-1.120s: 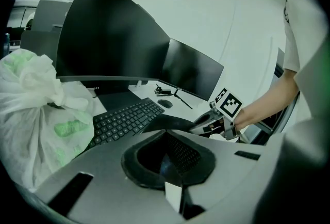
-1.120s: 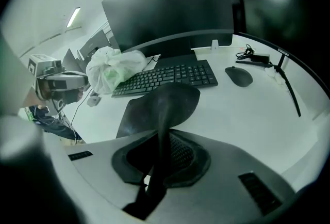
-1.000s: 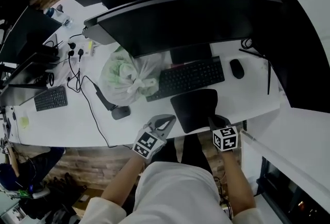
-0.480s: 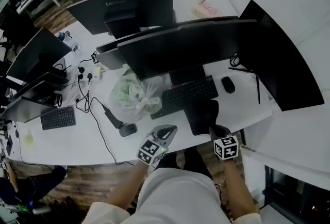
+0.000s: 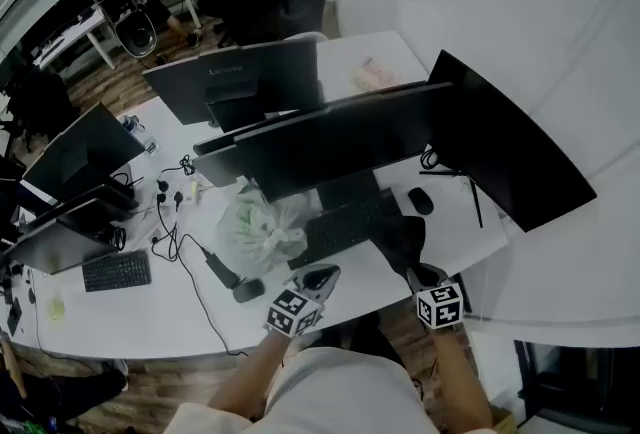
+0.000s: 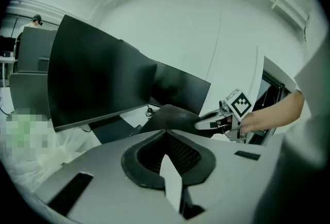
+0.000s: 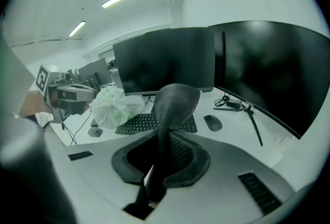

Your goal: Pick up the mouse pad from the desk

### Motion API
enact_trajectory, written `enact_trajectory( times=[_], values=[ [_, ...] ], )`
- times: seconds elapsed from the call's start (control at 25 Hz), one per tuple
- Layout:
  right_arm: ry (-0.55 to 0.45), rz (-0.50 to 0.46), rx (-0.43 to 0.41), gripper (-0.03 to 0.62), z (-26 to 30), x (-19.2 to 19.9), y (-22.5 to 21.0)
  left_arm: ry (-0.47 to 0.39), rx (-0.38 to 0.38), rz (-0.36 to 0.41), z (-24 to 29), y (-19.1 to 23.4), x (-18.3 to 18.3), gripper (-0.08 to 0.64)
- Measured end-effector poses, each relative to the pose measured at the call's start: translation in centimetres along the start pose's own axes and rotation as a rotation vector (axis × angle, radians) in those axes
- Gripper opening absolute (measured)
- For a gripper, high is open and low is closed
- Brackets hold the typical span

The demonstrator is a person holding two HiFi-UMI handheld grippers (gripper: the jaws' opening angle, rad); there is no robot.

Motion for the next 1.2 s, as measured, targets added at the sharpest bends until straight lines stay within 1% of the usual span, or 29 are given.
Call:
enact_trajectory(
  times=[0.12, 0.28, 0.52, 0.72, 0.96, 1.2],
  values=[
    [-0.039, -0.008, 0.000, 0.044, -2.0, -0.8, 0.1, -0.016, -0.005, 0.018, -0.5, -0.9, -1.0, 0.015],
    [-0.085, -0.022, -0.022, 0.044, -4.4, -1.7, 0.2, -0.047, -0.023, 0.022, -1.1, -2.7, -2.1, 0.015],
    [-0.151, -0.029, -0.068, 0.044, -8.6, -3.3, 0.4, -0.088, -0.077, 0.029, -2.2, -5.6, -3.3, 0.015],
    [-0.195, -0.061, -0.100, 0.044, -12.4, -4.0, 0.4, -0.128, -0.111, 0.010, -3.0, -8.4, -3.9, 0.015],
    [-0.249, -0.086, -0.153, 0.044, -15.7, -4.3, 0.3, -0.174, -0.169, 0.029, -4.1, -11.3, -4.6, 0.015],
    [-0.254, -0.079, -0.190, 0.044, -18.0, -3.9, 0.2, -0.207, -0.230, 0.033, -5.8, -13.7, -4.9, 0.015]
  ],
)
Point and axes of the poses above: the fingertips, and each gripper's own axes: z forward along the fingers, y to its left, x out of its underside, the point moved 6 cm from there along -z, backward along the fingers, and after that the axes turned 5 degrees about -x, right-handed, at the moved point
